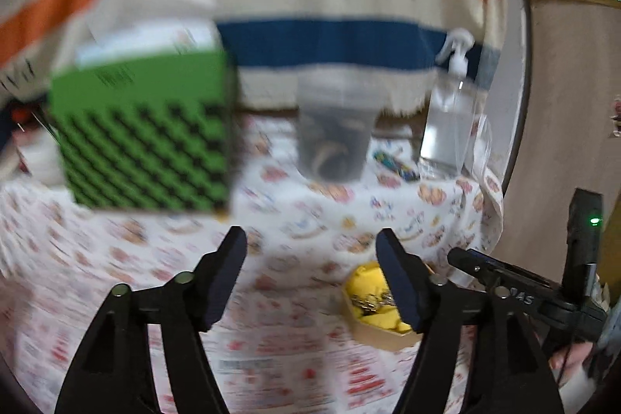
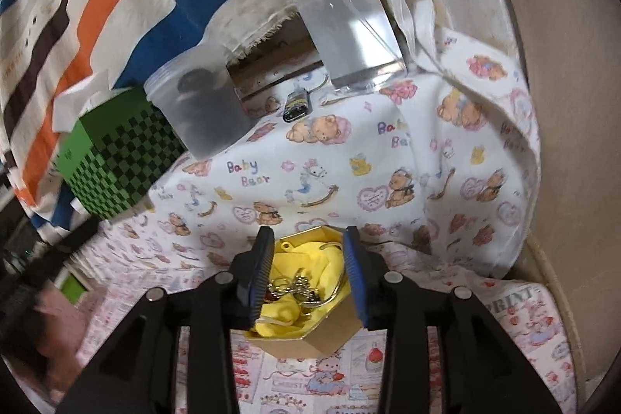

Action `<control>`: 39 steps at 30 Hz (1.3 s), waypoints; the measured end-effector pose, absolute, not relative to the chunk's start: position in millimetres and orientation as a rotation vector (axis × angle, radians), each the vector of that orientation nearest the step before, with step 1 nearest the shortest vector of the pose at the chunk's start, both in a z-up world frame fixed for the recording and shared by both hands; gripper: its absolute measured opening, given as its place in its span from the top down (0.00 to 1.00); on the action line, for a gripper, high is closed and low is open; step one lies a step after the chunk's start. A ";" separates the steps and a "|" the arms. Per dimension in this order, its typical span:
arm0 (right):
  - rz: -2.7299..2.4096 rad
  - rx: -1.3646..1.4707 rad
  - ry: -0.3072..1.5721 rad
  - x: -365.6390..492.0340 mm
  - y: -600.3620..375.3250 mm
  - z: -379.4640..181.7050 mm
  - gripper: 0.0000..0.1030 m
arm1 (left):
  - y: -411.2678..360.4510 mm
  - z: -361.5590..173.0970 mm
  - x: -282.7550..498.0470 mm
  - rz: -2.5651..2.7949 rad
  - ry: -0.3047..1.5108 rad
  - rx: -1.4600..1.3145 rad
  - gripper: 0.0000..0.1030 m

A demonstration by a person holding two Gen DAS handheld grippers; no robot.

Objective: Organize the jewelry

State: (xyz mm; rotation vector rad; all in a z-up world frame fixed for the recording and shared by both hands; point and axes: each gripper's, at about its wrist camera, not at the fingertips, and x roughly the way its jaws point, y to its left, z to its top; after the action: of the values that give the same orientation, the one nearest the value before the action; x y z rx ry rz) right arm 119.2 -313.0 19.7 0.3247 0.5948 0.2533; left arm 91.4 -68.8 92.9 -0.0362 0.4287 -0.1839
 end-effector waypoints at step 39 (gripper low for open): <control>0.225 0.048 0.428 51.3 -231.5 10.3 0.00 | 16.0 24.6 38.1 -0.048 0.330 0.007 0.01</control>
State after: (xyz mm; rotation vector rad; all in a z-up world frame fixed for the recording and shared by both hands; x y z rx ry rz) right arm 51.3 -231.5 10.3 0.0482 0.4282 0.2245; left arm 38.1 16.0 24.6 0.0073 0.3296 -0.0484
